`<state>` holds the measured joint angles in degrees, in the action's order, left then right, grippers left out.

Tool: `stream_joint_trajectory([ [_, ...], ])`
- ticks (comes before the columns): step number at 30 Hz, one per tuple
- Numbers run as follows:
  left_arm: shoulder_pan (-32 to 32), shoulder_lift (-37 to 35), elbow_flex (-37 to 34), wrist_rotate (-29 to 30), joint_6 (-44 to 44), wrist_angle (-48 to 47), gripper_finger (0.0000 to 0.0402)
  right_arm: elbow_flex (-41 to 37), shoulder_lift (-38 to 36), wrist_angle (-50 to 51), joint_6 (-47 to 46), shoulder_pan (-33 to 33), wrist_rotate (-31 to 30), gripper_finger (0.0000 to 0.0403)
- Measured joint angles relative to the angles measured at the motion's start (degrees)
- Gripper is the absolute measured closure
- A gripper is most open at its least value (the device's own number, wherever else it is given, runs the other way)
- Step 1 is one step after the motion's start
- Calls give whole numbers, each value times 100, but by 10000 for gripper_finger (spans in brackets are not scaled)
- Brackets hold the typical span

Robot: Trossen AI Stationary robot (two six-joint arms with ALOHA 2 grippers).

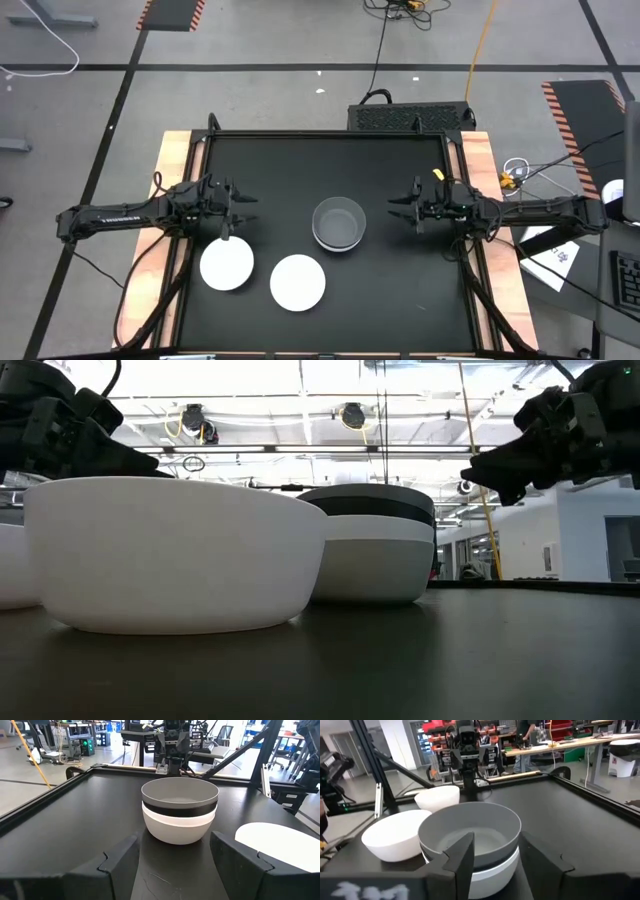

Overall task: Nest bowls inside each other
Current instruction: Stack the left white bowl on the dark gray bowl

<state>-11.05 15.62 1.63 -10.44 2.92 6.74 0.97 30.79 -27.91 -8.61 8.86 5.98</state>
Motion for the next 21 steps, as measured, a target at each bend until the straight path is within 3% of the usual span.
stream_joint_trajectory([
  [10,0,0,1,-15,27,306,158,-9,2,146,75,0,26,306],
  [21,0,1,37,-756,-140,605,158,-11,4,344,174,-2,356,370],
])
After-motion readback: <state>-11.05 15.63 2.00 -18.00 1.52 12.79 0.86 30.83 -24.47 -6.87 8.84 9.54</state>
